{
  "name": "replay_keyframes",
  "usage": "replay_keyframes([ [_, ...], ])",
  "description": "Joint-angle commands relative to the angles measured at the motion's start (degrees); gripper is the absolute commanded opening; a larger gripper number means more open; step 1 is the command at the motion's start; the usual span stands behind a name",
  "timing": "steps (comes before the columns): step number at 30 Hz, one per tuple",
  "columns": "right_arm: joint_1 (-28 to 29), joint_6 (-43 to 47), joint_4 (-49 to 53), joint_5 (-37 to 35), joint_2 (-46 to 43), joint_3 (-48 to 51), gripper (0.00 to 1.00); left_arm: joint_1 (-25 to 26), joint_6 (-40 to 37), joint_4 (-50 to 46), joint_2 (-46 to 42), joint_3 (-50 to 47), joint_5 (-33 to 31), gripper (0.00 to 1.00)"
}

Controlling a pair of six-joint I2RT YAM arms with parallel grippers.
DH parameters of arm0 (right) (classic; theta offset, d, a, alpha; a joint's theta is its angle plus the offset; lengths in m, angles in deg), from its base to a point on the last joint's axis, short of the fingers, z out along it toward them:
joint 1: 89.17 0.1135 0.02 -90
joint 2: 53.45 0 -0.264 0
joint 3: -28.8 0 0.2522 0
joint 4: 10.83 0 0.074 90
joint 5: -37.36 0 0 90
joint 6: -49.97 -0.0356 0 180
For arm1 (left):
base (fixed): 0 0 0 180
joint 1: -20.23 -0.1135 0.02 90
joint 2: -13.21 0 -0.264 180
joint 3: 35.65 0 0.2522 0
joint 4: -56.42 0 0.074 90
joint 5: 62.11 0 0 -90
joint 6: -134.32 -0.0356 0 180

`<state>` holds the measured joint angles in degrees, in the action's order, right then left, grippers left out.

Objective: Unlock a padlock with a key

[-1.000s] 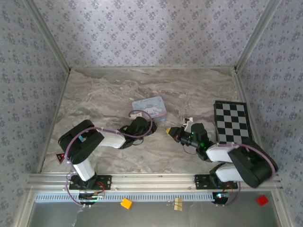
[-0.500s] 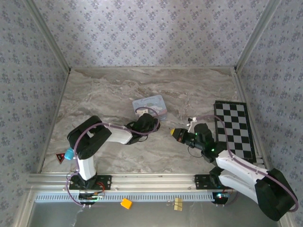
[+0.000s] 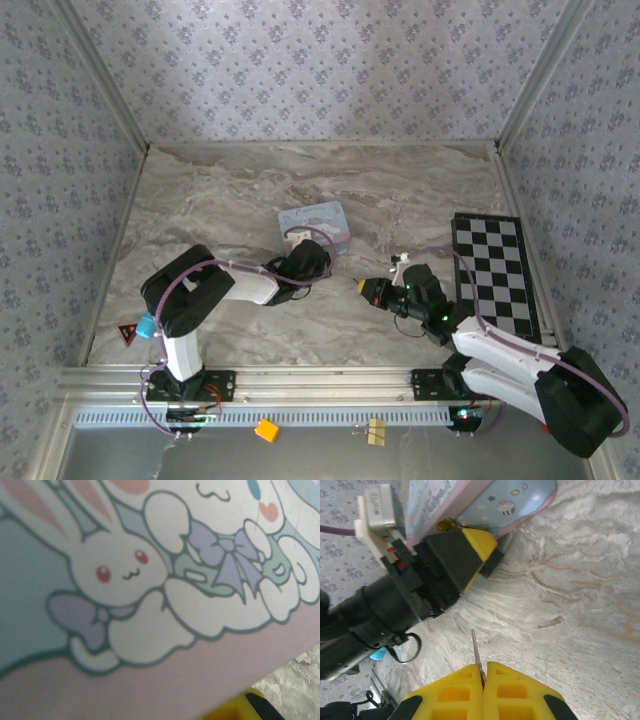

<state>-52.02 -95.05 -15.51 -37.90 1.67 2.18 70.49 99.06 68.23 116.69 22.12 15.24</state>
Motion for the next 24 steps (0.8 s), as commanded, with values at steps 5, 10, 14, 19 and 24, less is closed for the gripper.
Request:
replay_keyframes([
  [5, 2.06, -5.81, -11.72, 3.09, 9.26, -0.15, 0.00, -0.43, 2.80, -7.63, -8.91, -0.34, 4.89, 0.09],
  [10, 2.05, -10.00, -20.65, 6.28, 16.26, -1.02, 0.00, -1.04, 5.65, -11.14, -12.65, 0.30, 10.85, 0.03],
  [14, 2.16, -12.15, -25.60, 7.45, 19.65, -1.47, 0.00, -1.91, 9.02, -11.06, -14.73, -0.76, 14.64, 0.02],
  [19, 2.32, -13.91, -32.06, 8.95, 24.01, -1.25, 0.00, -2.97, 13.83, -10.14, -17.10, -2.71, 17.82, 0.01],
  [24, 2.26, -17.91, -42.40, 10.16, 29.70, -0.06, 0.00, -4.38, 20.16, -3.76, -17.98, -6.70, 21.02, 0.04],
])
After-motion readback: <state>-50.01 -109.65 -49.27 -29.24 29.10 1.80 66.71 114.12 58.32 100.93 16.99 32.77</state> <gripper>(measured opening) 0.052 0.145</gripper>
